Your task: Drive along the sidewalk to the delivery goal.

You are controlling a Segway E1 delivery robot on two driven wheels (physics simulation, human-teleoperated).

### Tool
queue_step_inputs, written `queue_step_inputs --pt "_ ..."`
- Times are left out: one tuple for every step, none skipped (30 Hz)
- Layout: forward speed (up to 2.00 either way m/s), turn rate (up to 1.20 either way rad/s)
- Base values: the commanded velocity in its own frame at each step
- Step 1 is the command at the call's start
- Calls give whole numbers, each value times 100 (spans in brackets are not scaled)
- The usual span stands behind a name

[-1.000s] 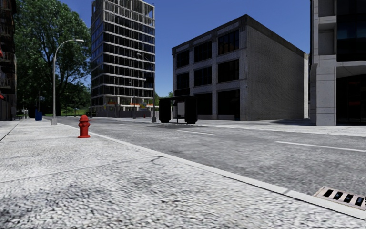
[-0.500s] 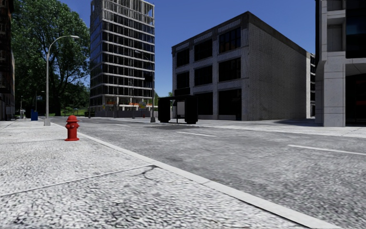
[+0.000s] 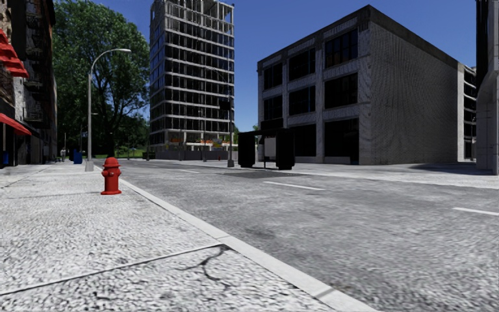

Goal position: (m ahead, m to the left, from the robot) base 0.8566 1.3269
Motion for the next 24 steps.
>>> queue_step_inputs --pt "133 97" --pt "133 97" --pt "133 97" --pt "133 97" --pt "133 94" --pt "133 73" --pt "133 40" --pt "133 24" --pt "133 17" --pt "133 17" --pt "133 16" --pt "133 32" --pt "133 78" --pt "133 120" --pt "133 120" --pt "133 120" --pt "132 120" --pt "132 120" --pt "132 120" --pt "132 120" --pt "132 120" --pt "132 120" --pt "132 120" --pt "132 120"
